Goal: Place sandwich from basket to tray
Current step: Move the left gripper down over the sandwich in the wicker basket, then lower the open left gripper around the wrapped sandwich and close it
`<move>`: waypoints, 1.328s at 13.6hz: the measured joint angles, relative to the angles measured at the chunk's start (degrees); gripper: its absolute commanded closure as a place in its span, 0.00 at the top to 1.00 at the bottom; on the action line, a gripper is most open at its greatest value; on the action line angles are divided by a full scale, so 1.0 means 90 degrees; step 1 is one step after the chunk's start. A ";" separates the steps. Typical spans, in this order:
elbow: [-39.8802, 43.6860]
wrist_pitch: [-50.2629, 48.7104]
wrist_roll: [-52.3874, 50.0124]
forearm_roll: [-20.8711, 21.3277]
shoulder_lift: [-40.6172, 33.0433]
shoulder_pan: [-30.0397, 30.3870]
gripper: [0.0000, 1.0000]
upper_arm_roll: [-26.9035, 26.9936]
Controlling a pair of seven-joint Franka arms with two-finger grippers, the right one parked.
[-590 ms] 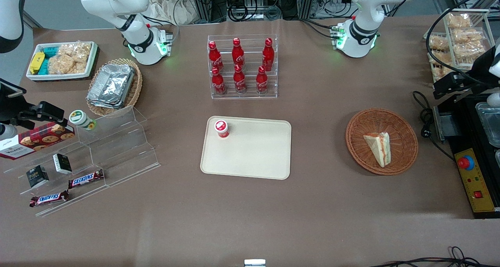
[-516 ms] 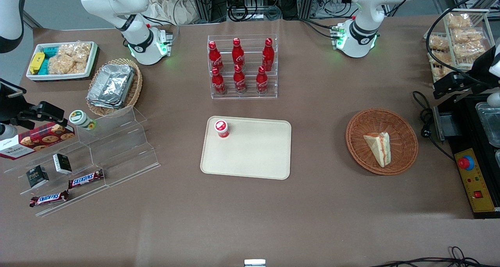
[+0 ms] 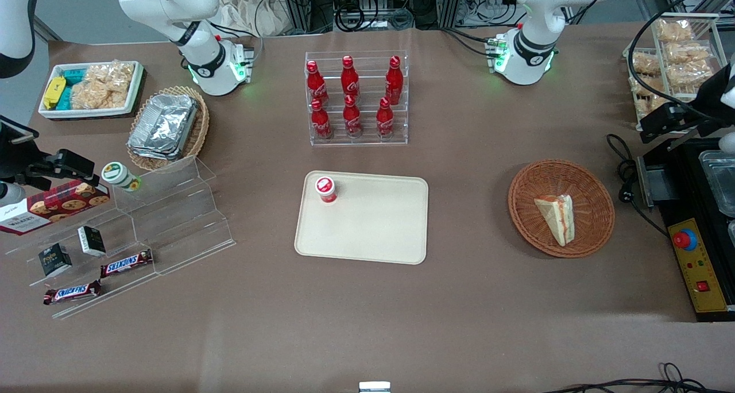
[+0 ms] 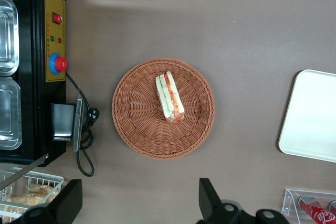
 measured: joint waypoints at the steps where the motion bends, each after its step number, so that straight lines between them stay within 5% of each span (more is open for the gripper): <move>1: -0.0058 0.0001 -0.0098 0.0000 0.0042 0.0000 1.00 0.0000; 8: -0.0725 0.0851 -0.0968 -0.0124 0.0986 0.0004 1.00 -0.0004; 18: -0.2628 0.3742 -0.1503 -0.0263 0.1980 0.0179 1.00 0.0027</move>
